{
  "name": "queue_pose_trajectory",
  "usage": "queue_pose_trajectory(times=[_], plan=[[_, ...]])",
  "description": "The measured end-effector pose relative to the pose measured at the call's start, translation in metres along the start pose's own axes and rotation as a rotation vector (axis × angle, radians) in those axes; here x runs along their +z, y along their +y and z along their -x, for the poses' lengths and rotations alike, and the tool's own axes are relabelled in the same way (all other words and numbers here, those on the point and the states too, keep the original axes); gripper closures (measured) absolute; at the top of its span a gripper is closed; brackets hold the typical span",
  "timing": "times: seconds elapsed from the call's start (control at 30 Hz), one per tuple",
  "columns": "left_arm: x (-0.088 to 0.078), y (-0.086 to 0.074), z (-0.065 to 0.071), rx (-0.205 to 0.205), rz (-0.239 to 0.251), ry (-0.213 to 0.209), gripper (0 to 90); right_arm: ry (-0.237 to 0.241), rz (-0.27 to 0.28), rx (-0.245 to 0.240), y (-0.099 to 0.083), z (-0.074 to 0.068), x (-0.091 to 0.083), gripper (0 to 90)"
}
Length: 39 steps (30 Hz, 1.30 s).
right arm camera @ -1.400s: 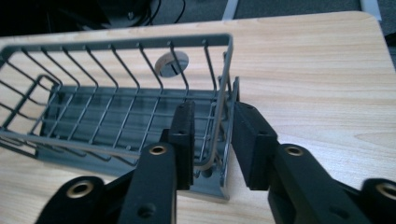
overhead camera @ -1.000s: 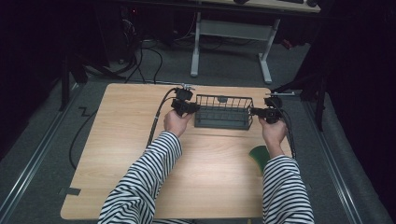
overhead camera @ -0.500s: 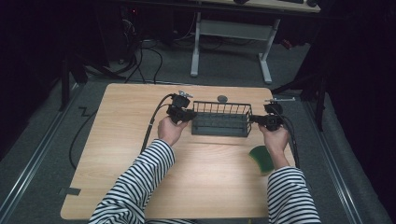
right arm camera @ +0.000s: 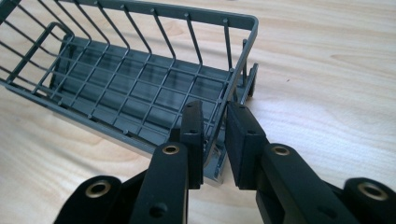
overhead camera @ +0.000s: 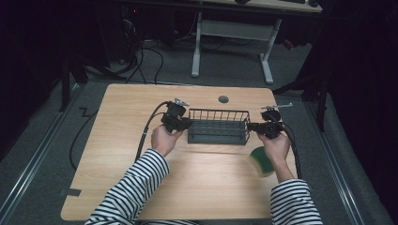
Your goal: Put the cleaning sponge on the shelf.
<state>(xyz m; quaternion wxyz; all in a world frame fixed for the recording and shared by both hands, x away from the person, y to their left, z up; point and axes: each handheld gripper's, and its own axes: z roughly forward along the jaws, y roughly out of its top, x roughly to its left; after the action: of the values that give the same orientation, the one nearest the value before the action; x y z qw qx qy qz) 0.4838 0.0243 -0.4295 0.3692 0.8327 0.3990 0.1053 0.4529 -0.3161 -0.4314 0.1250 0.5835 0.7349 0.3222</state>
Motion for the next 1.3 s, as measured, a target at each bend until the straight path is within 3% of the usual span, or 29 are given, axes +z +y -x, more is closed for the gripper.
queue_pose_trajectory(times=[0.17,0.23,0.33,0.43,0.6,0.7,0.77,0.9,1.0,1.17,1.3], plan=[[-0.005,-0.006,0.0,0.003,0.009,-0.01,77.7,-0.002,0.009,-0.022,-0.004,-0.004,-0.001,75.5],[-0.005,-0.007,0.001,0.03,0.008,0.012,74.4,-0.022,0.016,-0.033,-0.006,-0.005,-0.001,67.3],[-0.006,-0.008,0.001,0.033,0.02,0.007,65.6,-0.047,0.029,-0.033,-0.007,-0.003,-0.001,57.1],[-0.012,-0.011,0.0,0.02,0.074,0.015,51.5,-0.059,0.047,-0.022,-0.008,-0.001,-0.007,48.7],[-0.025,-0.022,-0.005,0.004,0.125,0.009,35.5,-0.106,0.105,-0.042,-0.01,0.0,-0.024,42.3],[-0.031,-0.029,-0.007,0.001,0.131,0.006,33.4,-0.105,0.117,-0.055,-0.013,0.0,-0.031,43.0],[-0.037,-0.036,-0.009,-0.007,0.139,0.001,32.9,-0.111,0.16,-0.069,-0.021,-0.001,-0.039,43.8],[-0.048,-0.055,-0.015,-0.02,0.155,0.016,32.9,-0.106,0.154,-0.082,-0.031,0.0,-0.041,42.7],[-0.05,-0.069,-0.02,-0.024,0.153,0.034,32.8,-0.101,0.159,-0.084,-0.05,0.003,-0.044,40.6],[-0.052,-0.099,-0.026,-0.025,0.129,0.073,32.0,-0.09,0.183,-0.062,-0.073,0.012,-0.047,39.2],[-0.048,-0.119,-0.029,-0.03,0.099,0.094,31.3,-0.103,0.196,-0.099,-0.087,0.017,-0.049,36.9]])
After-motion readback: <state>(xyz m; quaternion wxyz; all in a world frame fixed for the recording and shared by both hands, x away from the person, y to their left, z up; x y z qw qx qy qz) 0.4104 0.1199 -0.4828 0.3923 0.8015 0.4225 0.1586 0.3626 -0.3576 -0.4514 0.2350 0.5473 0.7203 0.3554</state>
